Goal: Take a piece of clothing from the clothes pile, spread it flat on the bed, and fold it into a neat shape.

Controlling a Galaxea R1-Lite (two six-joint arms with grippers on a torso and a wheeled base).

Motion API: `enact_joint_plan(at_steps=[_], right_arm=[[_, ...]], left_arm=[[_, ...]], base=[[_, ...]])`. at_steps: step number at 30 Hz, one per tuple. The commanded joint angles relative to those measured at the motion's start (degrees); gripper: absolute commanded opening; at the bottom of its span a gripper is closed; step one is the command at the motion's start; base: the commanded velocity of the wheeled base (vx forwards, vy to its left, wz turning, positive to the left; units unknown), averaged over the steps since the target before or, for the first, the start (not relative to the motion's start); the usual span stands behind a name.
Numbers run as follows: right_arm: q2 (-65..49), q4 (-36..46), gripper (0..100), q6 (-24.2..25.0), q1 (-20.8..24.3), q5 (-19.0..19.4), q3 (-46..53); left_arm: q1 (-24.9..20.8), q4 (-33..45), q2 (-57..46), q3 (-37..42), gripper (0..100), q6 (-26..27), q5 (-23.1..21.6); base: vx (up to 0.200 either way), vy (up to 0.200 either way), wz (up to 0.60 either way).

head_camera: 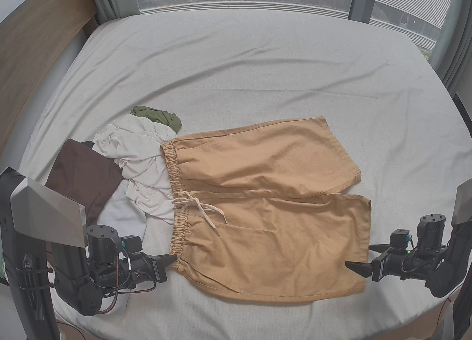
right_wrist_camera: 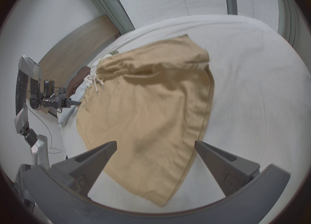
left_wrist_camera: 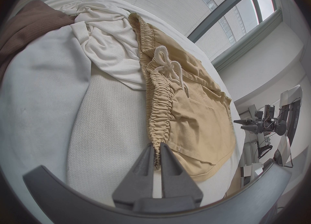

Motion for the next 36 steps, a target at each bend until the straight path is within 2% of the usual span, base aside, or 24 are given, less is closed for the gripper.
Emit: enact_joint_plan(at_steps=[1, 6, 12, 15, 20, 23, 33, 36], right_arm=[[0.1, 4.2, 100, -1.1, -0.7, 0.1, 1.1], [-1.3, 8.4, 100, -1.9, -0.8, 0.1, 1.1], [-5.4, 18.2, 100, -3.4, -0.6, 0.1, 1.1], [-5.3, 19.7, 100, -3.6, -0.5, 0.1, 1.1], [-3.3, 19.4, 100, -3.6, -0.4, 0.2, 1.1], [-1.1, 18.8, 100, -3.5, -0.3, 1.9, 1.1], [8.4, 11.4, 100, -3.4, -0.6, 3.1, 1.1], [8.4, 10.9, 100, -3.4, -0.5, 7.0, 1.1]], left_arm=[[0.0, -0.2, 0.1, 0.0, 0, 0.0, 0.0], [0.0, -0.2, 0.1, 0.0, 0, 0.1, 0.0], [0.0, -0.2, 0.1, 0.0, 0, 0.1, 0.1], [0.0, -0.2, 0.1, 0.1, 0, 0.1, 0.1], [0.0, -0.2, 0.1, 0.1, 0, 0.2, 0.1], [-0.1, -0.2, 0.1, 0.1, 0, 0.2, 0.1], [-0.1, -0.2, 0.1, 0.1, 0, 0.2, 0.1], [-0.1, -0.2, 0.0, 0.1, 0, 0.2, 0.0]], base=[[0.000, 0.000, 0.00], [0.000, 0.000, 0.00], [0.000, 0.000, 0.00], [0.000, 0.000, 0.00], [0.000, 0.000, 0.00], [0.000, 0.000, 0.00], [0.000, 0.000, 0.00], [0.000, 0.000, 0.00]])
